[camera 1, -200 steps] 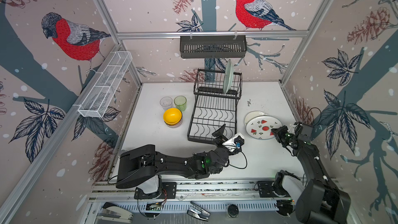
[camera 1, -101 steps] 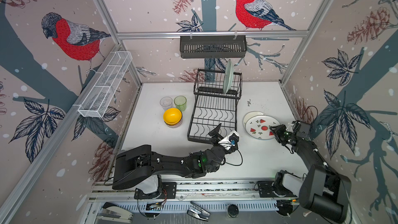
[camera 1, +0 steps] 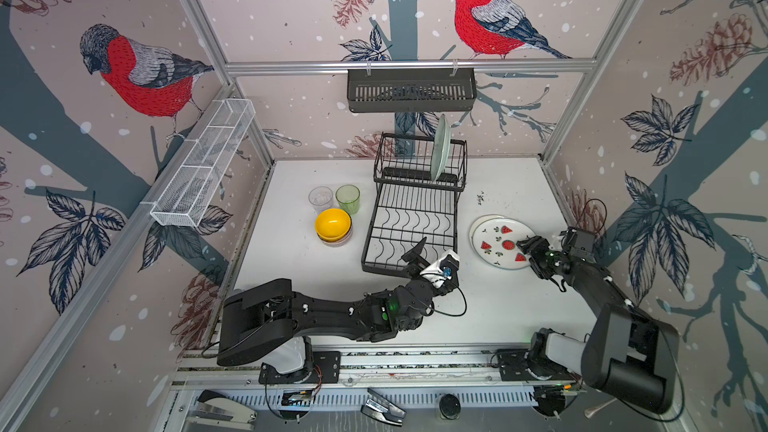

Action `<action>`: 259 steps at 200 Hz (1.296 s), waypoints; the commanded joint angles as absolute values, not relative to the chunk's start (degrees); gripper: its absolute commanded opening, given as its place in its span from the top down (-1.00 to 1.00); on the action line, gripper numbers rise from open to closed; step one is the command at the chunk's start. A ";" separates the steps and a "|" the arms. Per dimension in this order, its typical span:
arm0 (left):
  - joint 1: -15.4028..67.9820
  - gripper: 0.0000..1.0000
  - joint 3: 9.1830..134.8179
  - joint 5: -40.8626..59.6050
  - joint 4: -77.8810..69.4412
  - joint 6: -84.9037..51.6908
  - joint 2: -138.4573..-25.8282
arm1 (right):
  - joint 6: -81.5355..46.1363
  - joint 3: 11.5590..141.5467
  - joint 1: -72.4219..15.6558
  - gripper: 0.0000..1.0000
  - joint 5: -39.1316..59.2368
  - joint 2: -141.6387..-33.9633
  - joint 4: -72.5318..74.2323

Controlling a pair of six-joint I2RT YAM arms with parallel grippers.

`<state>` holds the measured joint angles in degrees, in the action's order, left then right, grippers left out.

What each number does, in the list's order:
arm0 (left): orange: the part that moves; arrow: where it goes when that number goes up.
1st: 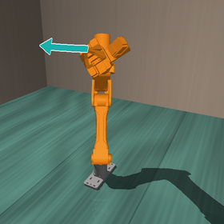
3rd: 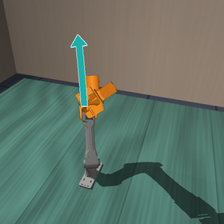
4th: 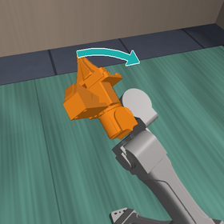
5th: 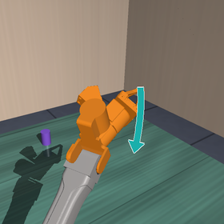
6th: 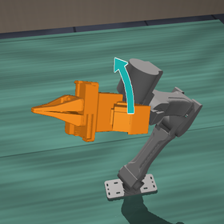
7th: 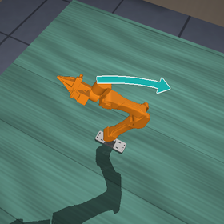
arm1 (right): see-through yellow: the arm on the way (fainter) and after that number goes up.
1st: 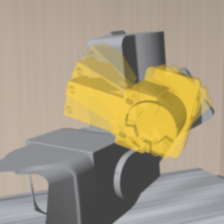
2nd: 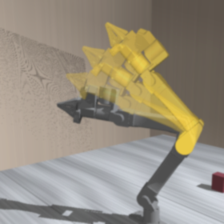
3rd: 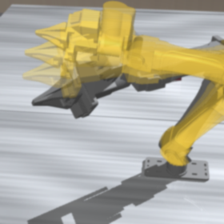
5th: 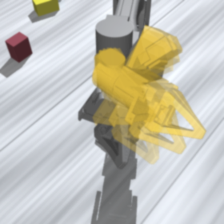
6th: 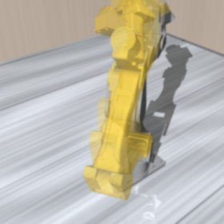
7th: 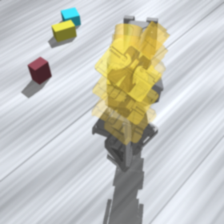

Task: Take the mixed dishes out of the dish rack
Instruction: 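Lower the watermelon plate onto the white floral plate with the right gripper and release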

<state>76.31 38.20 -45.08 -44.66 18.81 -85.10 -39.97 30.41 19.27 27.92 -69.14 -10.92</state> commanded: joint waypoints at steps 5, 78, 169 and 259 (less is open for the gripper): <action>76.17 -0.96 38.14 -44.67 -46.16 17.59 -84.94 | -37.99 32.62 17.05 -0.51 22.47 -68.69 -12.92; 75.83 -0.96 37.42 -43.59 -45.79 16.61 -83.89 | -38.31 35.67 15.04 -0.82 15.61 -71.52 -17.48; 75.59 -0.96 37.27 -42.64 -45.35 16.09 -83.58 | -37.14 39.36 11.25 -0.87 12.53 -74.64 -19.50; 74.71 -0.97 37.30 -37.27 -42.96 10.14 -82.83 | -36.88 37.40 11.86 -0.89 13.34 -69.15 -17.21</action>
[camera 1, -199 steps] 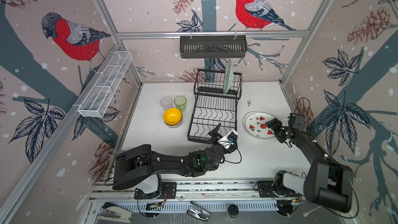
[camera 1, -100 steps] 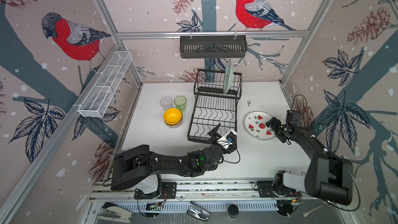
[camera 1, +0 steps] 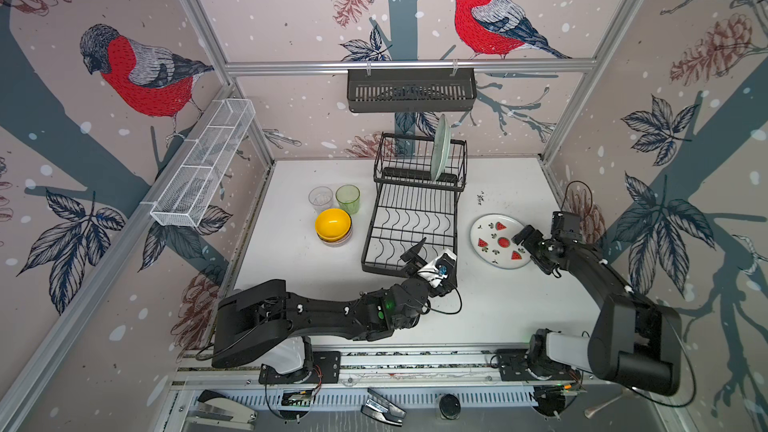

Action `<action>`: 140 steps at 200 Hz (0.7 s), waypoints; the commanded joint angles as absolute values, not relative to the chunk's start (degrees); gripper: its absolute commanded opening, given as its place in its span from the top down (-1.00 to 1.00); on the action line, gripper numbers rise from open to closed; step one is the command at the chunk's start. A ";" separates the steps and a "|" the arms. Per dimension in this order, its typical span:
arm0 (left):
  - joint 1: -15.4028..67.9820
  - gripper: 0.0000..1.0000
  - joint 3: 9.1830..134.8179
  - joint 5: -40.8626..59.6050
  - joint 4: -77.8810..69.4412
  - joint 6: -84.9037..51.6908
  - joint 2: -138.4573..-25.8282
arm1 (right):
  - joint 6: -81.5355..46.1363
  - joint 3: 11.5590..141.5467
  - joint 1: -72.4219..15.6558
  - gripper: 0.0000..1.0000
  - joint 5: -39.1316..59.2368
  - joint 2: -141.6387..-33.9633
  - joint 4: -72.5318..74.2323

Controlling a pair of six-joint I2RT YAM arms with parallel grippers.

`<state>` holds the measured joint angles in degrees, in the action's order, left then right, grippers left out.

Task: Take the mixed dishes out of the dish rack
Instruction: 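Lower the watermelon plate onto the white floral plate with the right gripper and release, then reach the left gripper up to the pale green plate in the upper rack tier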

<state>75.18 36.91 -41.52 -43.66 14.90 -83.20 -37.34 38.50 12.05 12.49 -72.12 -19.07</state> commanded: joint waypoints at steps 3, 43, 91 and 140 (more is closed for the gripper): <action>74.72 -0.97 37.46 -36.67 -42.79 9.40 -82.94 | -36.95 37.12 11.86 -0.89 13.54 -68.64 -16.84; 74.72 -0.96 40.47 -36.16 -41.67 5.95 -84.17 | -37.82 34.57 11.54 -0.90 18.36 -60.68 -13.61; 73.98 -0.97 46.18 -36.08 -37.25 3.68 -85.68 | -38.86 31.81 9.19 -0.94 22.70 -51.01 -8.54; 72.19 -0.97 52.31 -34.65 -34.26 0.71 -85.39 | -38.91 29.54 6.09 -0.94 23.47 -45.81 -5.87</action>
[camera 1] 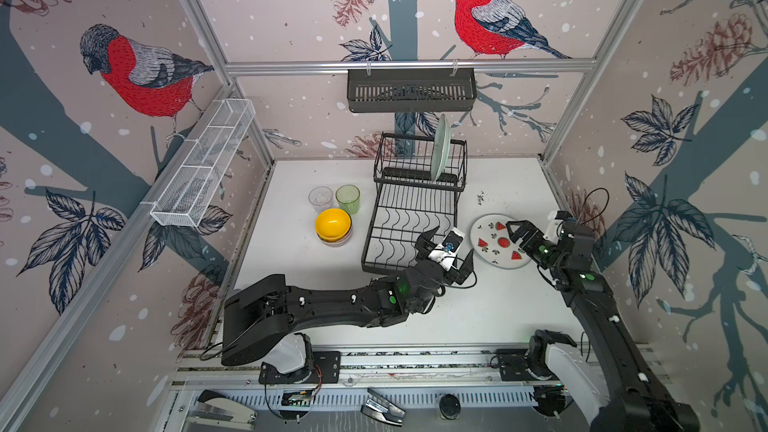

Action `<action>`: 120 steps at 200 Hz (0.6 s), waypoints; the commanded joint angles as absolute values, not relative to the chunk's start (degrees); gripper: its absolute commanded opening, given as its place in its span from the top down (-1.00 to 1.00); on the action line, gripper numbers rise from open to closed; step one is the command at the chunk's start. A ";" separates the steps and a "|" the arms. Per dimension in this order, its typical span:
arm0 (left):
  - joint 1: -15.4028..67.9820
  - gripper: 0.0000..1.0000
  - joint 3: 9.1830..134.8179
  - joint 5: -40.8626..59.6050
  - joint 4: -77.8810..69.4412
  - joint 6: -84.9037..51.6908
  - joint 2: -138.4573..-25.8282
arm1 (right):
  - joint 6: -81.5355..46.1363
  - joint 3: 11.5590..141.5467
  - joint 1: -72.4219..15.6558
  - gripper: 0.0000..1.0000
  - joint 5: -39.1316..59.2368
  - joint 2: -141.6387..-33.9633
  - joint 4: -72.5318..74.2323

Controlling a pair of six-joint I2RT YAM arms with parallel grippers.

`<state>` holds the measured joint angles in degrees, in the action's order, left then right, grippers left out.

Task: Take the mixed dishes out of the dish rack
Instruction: 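Reach the left gripper up to the pale green plate in the upper rack tier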

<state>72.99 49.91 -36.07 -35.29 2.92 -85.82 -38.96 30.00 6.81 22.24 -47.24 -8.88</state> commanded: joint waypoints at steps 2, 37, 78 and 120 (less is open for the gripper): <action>72.12 -0.96 52.61 -34.52 -34.21 0.64 -85.35 | -38.82 29.51 6.05 -0.94 23.51 -45.66 -5.95; 68.86 -0.97 59.66 -34.61 -29.09 -0.17 -85.72 | -37.89 28.83 5.58 -0.94 24.04 -42.64 -6.68; 62.77 -0.96 68.00 -34.44 -19.79 -4.77 -86.14 | -37.00 27.57 5.53 -0.99 23.95 -40.13 -5.91; 57.85 -0.96 74.51 -31.03 -14.16 -6.87 -87.58 | -36.72 26.39 5.40 -0.99 25.98 -41.40 -4.35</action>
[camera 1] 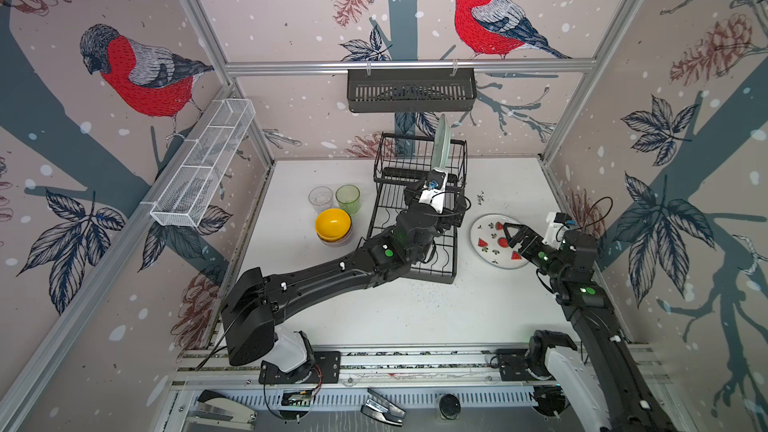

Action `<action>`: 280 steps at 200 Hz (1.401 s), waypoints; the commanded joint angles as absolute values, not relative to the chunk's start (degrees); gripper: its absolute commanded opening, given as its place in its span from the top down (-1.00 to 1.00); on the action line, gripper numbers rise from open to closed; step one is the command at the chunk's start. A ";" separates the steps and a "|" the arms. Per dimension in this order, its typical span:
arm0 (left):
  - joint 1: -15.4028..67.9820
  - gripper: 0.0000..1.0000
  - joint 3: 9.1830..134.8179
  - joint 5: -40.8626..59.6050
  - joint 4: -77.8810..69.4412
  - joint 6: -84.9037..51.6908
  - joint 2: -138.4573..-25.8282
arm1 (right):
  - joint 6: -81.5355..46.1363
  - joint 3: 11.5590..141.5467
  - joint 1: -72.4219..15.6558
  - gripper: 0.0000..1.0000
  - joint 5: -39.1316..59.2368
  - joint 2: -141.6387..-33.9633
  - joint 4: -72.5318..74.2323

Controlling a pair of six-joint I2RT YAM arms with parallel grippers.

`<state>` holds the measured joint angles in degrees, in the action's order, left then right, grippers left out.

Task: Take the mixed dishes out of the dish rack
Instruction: 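Reach the left gripper up to the pale green plate in the upper rack tier, then close the left gripper on the pale green plate rim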

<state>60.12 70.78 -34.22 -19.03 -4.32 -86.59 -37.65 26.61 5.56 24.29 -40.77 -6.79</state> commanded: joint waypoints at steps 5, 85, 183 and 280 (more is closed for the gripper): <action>57.26 -0.97 75.43 -30.26 -13.35 -7.15 -88.00 | -36.44 26.37 5.43 -0.99 25.84 -41.52 -4.53; 50.69 -0.94 90.80 -22.09 -4.73 -10.00 -99.06 | -34.63 24.83 5.45 -0.99 25.96 -41.88 -4.41; 48.50 -0.08 98.77 -22.44 -0.70 -9.68 -105.32 | -34.28 22.85 6.13 -0.99 24.69 -40.82 -4.65; 47.86 0.24 103.33 -25.97 1.83 -6.57 -109.37 | -34.02 22.59 6.95 -0.99 24.76 -40.58 -5.51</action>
